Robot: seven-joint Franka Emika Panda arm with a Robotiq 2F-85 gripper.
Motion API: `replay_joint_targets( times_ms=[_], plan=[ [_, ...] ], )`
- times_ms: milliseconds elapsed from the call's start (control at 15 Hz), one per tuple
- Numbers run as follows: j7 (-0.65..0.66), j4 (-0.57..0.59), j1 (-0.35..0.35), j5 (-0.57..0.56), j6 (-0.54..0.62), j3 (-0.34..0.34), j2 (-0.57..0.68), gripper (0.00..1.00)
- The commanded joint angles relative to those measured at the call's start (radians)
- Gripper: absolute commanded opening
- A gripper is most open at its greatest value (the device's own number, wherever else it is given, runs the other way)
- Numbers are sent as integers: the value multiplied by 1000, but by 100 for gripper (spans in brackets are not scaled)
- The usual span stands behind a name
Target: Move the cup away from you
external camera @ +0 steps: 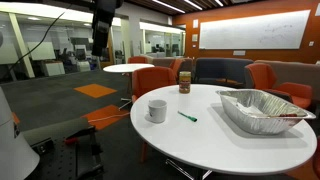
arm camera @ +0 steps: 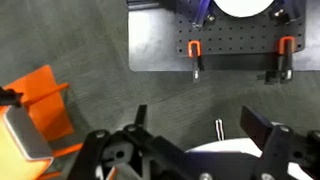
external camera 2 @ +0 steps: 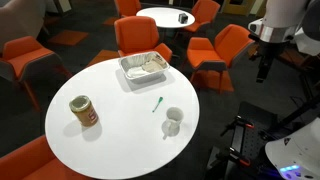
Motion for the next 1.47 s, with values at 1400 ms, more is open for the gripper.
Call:
replay_joint_targets(
  times_ms=[1400],
  plan=[
    [285,8,114,163,644,91,495,100]
  ],
)
